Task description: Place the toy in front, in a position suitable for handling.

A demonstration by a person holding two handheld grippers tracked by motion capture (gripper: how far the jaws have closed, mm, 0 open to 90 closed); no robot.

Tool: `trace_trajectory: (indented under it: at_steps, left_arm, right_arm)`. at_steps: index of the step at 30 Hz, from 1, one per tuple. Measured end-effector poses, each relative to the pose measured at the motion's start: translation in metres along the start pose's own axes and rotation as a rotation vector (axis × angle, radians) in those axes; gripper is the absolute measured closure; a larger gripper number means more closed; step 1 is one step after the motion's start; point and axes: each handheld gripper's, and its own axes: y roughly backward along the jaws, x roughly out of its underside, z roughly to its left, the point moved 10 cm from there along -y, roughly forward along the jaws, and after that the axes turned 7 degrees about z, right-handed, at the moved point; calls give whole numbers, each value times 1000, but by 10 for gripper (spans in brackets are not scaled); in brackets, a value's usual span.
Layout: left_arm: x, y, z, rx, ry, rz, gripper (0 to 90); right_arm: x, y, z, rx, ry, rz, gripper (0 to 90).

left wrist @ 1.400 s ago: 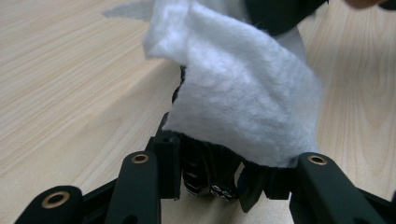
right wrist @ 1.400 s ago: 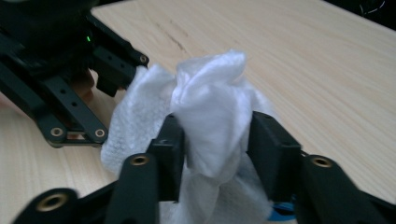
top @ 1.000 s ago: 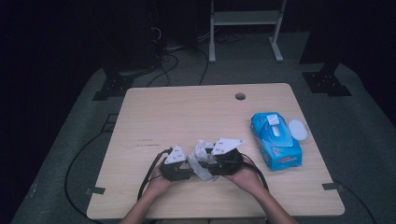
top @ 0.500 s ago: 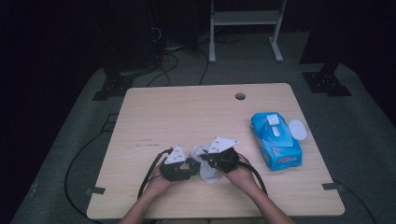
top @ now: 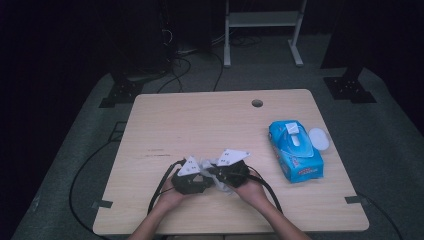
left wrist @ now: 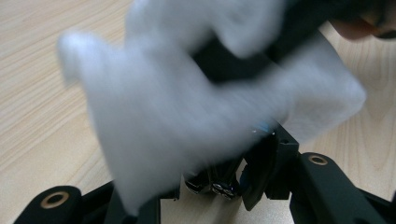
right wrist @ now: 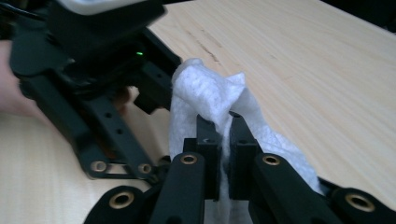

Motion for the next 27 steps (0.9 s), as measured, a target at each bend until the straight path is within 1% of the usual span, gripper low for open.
trace_trajectory:
  at_steps: [1,2,3,4,5,6,8,9,10,11,12,14,16,17,18,19,20,21,23,24,25,27]
  left_arm:
    - [-1,0,-1,-5,-6,-2,578]
    - [-1,0,-1,-3,-7,-3,579]
    - [-1,0,-1,-4,-14,-3,580]
    - [-1,0,-1,-4,-14,-3,580]
    - [-1,0,-1,-5,-16,-2,580]
    - [-1,0,-2,-6,-12,-3,580]
    - [-1,0,-1,-8,-17,-2,580]
    - [-1,0,-1,-10,-19,1,580]
    - [-1,0,-1,-10,-20,2,580]
    - [-1,0,-1,-10,-21,3,580]
    - [-1,0,-1,-10,-21,3,580]
    - [-1,1,-2,-14,-30,2,580]
    - [-1,1,-2,-16,-38,3,580]
    - [-1,1,-2,-15,-41,4,580]
    - [-1,1,-2,-15,-41,4,580]
    - [-2,0,-2,-13,-38,0,580]
    - [-2,-1,-3,-10,-33,-3,580]
    - [-2,-1,-3,-8,-28,-5,580]
    - [-2,-1,-3,-6,-19,-4,580]
    - [-2,-1,-3,-6,-19,-4,580]
    - [-2,-1,-3,-6,-18,-1,580]
    - [-1,0,-3,-7,-24,2,580]
  right_arm:
    - [2,2,-8,41,-2,6,855]
    - [4,4,-15,60,-11,12,855]
    - [7,6,-21,69,-40,16,856]
    - [8,7,-24,66,-61,11,856]
    - [8,7,-24,56,-80,1,856]
    - [7,6,-20,36,-91,-9,856]
    - [3,3,-5,-49,-101,-32,855]
    - [0,1,3,-86,-96,-45,855]
    - [-1,-1,9,-100,-80,-47,855]
    - [-1,-2,10,-87,-64,-35,855]
    - [-1,-2,10,-87,-64,-35,855]
    - [2,2,-5,-24,-65,-24,855]
    - [9,9,-27,80,-69,-1,855]
    - [13,12,-37,101,-90,-6,856]
    - [13,12,-37,101,-90,-6,856]
    - [18,18,-47,89,-156,-22,856]
    - [19,18,-46,88,-163,-24,856]
    - [18,16,-42,84,-150,-22,857]
    - [12,10,-24,27,-134,-37,855]
    - [12,10,-24,27,-134,-37,855]
    - [5,3,-5,-25,-103,-45,855]
    - [0,1,3,-34,-69,-39,855]
